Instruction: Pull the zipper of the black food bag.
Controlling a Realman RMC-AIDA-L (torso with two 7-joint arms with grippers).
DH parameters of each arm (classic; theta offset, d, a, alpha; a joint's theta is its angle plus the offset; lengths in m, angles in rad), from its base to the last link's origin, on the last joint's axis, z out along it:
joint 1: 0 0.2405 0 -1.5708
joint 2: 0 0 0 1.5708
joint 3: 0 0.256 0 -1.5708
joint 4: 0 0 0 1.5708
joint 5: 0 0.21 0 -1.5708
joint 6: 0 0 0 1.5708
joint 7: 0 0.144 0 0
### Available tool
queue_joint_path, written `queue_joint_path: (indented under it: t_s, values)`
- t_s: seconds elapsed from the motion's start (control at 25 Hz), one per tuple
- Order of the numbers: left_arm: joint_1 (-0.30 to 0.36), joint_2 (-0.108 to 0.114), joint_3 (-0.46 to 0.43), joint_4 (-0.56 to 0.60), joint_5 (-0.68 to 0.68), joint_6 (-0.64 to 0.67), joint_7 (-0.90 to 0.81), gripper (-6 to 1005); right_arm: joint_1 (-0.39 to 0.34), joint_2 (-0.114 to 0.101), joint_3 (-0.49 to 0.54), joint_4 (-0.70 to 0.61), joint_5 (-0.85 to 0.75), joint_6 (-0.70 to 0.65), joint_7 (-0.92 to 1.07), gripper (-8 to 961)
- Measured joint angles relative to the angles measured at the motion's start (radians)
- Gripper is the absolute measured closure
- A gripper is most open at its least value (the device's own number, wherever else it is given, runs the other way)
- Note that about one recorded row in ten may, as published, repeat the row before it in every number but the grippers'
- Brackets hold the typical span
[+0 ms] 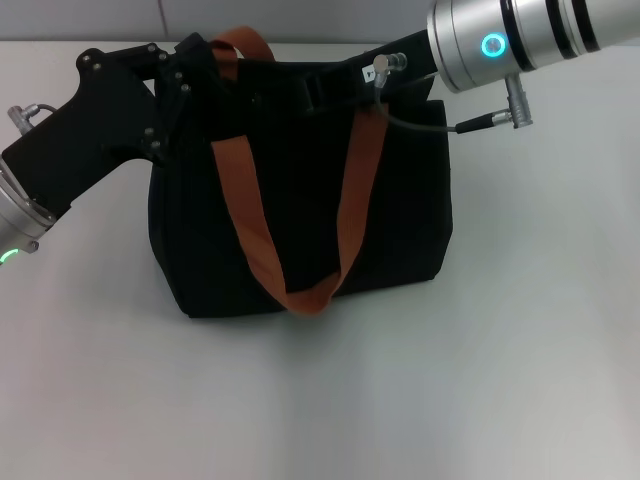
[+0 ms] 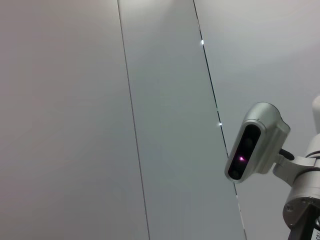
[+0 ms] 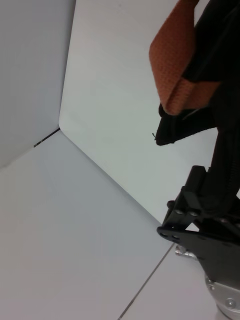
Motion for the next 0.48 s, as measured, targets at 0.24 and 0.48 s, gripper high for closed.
queue_joint_path:
  t_s: [0.24,0.48]
  values:
    - [0.002,0.000,-0.001,-0.002,-0.001,0.001,-0.001,958,0.000,0.000,-0.005,-0.002,0.003,0.008,-0.016,822]
    - [0.007,0.000,-0.005,-0.003,-0.002,0.004,-0.001,956,0.000,0.000,-0.002,-0.007,0.006,0.004,-0.029,884]
